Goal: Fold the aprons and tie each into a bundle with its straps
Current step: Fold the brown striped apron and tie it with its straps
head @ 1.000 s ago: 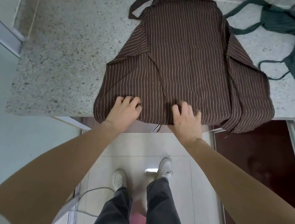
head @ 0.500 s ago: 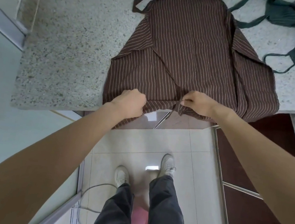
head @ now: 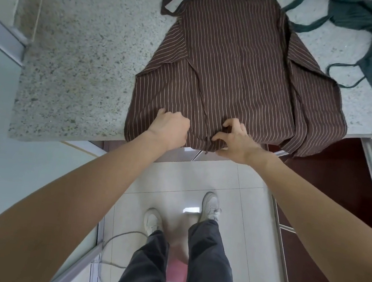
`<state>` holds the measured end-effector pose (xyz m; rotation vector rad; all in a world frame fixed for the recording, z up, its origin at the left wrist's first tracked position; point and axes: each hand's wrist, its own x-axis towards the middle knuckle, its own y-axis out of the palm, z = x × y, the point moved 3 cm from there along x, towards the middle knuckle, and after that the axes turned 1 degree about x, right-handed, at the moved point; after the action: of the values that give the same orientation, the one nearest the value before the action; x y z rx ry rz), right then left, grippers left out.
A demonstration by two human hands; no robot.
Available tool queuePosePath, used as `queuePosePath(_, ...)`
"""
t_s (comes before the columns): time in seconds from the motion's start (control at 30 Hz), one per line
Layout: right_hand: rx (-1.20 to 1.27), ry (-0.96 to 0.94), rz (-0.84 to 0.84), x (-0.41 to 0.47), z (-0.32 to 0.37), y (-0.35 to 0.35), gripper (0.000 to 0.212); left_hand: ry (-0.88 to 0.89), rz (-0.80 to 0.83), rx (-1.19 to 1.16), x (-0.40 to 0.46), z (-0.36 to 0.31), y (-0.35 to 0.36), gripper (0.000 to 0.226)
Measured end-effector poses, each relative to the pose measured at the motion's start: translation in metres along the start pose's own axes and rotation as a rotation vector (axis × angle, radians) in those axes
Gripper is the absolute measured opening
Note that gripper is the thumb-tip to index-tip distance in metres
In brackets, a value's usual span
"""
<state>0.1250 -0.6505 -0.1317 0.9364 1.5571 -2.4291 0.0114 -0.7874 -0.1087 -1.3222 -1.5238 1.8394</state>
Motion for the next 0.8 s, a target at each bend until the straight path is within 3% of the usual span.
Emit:
queuePosePath(0.1, 0.36, -0.007, -0.088, -0.01, -0.011, -0.014, 0.035, -0.06, -0.009, -0.072, 0.008, -0.009, -0.015, 0.029)
queuePosePath(0.23, 0.397, 0.104, -0.301, -0.019, -0.044, -0.044, 0.035, -0.033, -0.116, -0.073, 0.032, -0.029, -0.043, 0.032)
queuePosePath(0.4, 0.401, 0.255, -0.348, -0.013, -0.11, -0.076, 0.041, -0.022, -0.077, -0.165, 0.079, -0.064, -0.074, 0.038)
queuePosePath(0.57, 0.43, 0.4, -0.319, 0.005, -0.166, -0.104, 0.058, -0.058, 0.203, -0.252, 0.131, -0.102, -0.07, 0.076)
queuePosePath(0.67, 0.424, 0.416, -0.236, 0.021, -0.194, -0.113, 0.07, -0.047, 0.215, -0.255, 0.162, -0.126, -0.07, 0.095)
queuePosePath(0.73, 0.353, 0.372, -0.157, 0.029, -0.202, -0.113, 0.064, -0.086, 0.19, -0.2, 0.176, -0.134, -0.071, 0.101)
queuePosePath(0.8, 0.344, 0.3, -0.114, 0.034, -0.207, -0.113, 0.044, -0.159, 0.199, -0.064, 0.186, -0.138, -0.072, 0.106)
